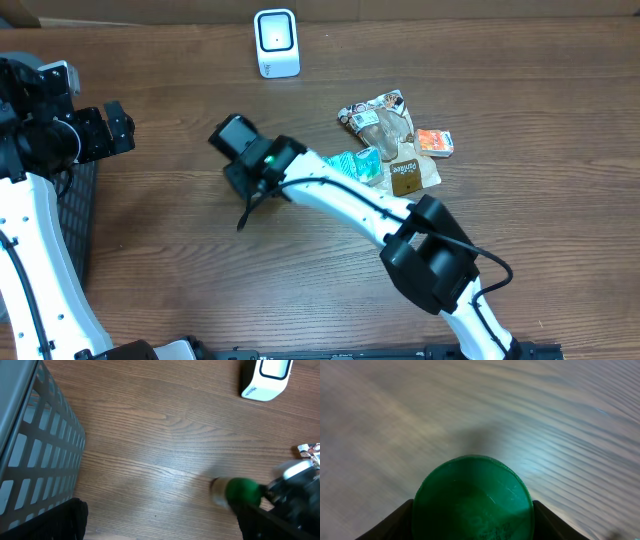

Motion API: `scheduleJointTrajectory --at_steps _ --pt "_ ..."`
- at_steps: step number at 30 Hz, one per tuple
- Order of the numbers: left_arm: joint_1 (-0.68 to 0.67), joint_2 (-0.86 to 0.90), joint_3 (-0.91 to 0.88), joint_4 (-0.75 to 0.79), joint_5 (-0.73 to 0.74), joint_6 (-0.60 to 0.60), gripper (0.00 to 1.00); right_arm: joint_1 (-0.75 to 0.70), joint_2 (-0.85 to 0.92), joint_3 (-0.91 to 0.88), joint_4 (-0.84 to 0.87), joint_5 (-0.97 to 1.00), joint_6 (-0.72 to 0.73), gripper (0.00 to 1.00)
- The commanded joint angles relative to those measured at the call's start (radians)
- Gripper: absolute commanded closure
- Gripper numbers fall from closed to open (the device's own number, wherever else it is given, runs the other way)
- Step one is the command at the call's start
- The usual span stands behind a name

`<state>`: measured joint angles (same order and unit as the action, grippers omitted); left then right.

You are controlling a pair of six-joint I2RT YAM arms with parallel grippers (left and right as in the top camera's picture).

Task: Scan the item barcode
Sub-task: 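Lift the jar and hold it in front of the scanner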

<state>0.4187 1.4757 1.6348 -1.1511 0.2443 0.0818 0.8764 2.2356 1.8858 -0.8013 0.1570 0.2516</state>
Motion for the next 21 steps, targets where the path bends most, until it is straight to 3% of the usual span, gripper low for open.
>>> scheduleJointTrajectory --at_steps 1,6,9,21 --pt "-0.003 0.007 0.003 0.003 0.011 0.012 0.01 -0.060 -0.053 0.020 -0.026 0.071 0.233 0.43" --pt "-0.003 0.007 0.003 0.003 0.011 0.012 0.01 -0.146 -0.053 0.020 -0.069 -0.009 0.447 0.43" --pt "-0.003 0.007 0.003 0.003 0.011 0.012 0.00 -0.165 -0.053 0.020 -0.069 -0.055 0.454 0.37" --pt "-0.003 0.007 0.003 0.002 0.011 0.012 0.00 -0.169 -0.053 0.094 -0.173 -0.060 0.091 0.00"
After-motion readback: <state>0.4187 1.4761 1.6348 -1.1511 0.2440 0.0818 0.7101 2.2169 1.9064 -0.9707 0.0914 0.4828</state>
